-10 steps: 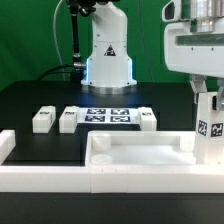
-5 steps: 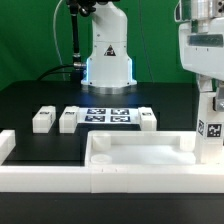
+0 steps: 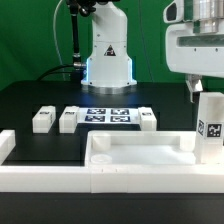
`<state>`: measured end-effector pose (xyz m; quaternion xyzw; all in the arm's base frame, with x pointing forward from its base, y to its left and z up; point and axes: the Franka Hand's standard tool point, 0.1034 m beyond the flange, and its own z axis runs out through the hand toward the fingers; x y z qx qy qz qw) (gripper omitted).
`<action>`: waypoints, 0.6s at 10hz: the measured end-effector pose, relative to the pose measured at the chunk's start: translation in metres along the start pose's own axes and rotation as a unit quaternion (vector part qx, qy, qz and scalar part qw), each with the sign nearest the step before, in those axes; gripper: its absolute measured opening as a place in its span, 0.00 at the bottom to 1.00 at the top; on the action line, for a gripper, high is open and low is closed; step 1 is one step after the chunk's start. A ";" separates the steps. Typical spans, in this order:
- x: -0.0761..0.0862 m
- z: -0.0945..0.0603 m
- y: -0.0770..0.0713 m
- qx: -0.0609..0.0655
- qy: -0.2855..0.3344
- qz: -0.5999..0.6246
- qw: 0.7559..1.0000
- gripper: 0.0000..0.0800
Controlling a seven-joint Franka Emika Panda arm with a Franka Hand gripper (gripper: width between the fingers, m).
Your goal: Assemble desk
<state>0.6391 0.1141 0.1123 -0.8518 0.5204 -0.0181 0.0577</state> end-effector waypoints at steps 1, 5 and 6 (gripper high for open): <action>0.000 0.000 0.000 0.000 0.000 -0.040 0.999 0.81; 0.001 -0.001 -0.003 -0.019 0.010 -0.292 0.956 0.81; 0.001 -0.001 -0.003 -0.024 0.011 -0.349 0.937 0.81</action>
Offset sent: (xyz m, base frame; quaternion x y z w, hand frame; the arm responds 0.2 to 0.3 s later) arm 0.0100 0.0016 0.0035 -0.0345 0.0108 -0.3206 0.9465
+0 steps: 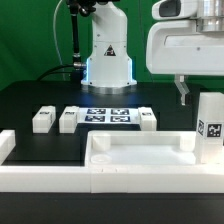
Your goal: Assemble desk
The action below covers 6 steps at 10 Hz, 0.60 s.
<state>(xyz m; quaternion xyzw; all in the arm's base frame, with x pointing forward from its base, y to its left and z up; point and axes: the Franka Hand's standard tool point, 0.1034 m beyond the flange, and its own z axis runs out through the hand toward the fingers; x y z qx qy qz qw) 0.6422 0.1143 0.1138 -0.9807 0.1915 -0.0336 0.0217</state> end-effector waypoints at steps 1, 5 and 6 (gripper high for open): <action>0.000 0.000 0.000 -0.003 0.000 -0.038 0.999 0.81; 0.001 0.002 0.002 -0.007 0.002 -0.181 0.984 0.81; 0.002 0.002 0.005 -0.008 0.002 -0.186 0.982 0.69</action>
Offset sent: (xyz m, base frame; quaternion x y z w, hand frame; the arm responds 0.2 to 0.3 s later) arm -0.0014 -0.0023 -0.0006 -0.0245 -0.0050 -0.1479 0.9887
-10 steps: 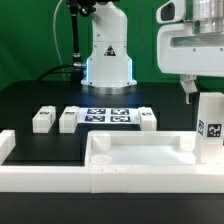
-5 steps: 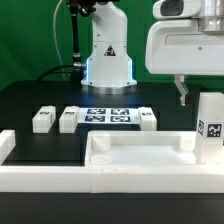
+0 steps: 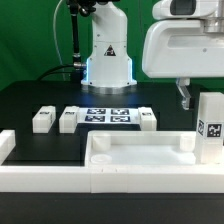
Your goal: Assemble desk
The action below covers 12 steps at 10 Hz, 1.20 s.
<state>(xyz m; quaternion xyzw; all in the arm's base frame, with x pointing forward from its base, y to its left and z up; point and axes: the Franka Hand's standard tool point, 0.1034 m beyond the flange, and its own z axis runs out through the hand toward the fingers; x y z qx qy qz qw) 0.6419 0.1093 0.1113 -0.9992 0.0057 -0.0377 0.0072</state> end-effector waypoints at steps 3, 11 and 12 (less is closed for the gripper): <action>0.000 0.000 -0.001 0.000 0.000 0.004 1.000 0.36; -0.001 0.000 0.019 -0.008 -0.008 0.260 0.966 0.37; -0.002 0.001 0.018 -0.008 -0.008 0.258 0.966 0.51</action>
Offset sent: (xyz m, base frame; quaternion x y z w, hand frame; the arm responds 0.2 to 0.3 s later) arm 0.0000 0.0000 0.0000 0.0000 0.0000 0.0650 0.9979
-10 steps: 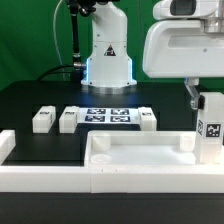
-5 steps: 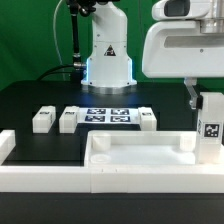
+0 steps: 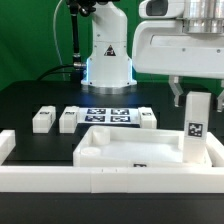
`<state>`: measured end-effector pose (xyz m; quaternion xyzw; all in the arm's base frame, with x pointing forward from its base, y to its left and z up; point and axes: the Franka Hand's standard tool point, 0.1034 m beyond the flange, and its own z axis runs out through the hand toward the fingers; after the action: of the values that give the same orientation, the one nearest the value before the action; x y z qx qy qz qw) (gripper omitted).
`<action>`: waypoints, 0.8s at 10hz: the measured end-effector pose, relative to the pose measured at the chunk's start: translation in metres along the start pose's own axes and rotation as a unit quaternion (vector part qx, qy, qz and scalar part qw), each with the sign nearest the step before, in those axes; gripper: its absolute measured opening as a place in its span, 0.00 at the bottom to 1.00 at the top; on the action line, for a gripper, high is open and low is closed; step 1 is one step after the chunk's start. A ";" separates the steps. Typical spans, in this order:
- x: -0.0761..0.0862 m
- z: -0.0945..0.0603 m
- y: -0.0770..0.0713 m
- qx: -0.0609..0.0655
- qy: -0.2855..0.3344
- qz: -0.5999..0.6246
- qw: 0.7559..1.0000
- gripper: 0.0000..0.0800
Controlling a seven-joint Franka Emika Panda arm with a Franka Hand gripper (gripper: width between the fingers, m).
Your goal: Assemble desk
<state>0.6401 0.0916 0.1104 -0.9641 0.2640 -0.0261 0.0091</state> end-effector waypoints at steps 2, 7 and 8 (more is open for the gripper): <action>0.000 0.000 0.000 0.000 0.000 -0.001 1.000 0.77; -0.028 -0.029 0.001 0.012 0.004 -0.101 0.995 0.81; -0.030 -0.029 0.003 0.012 0.003 -0.098 0.995 0.81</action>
Offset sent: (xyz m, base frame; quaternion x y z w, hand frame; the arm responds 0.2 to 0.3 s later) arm -0.0161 0.0174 0.0235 0.0041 -0.0124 -0.0951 0.9954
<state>0.6112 0.1046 0.1383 -0.9852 0.1675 -0.0327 0.0178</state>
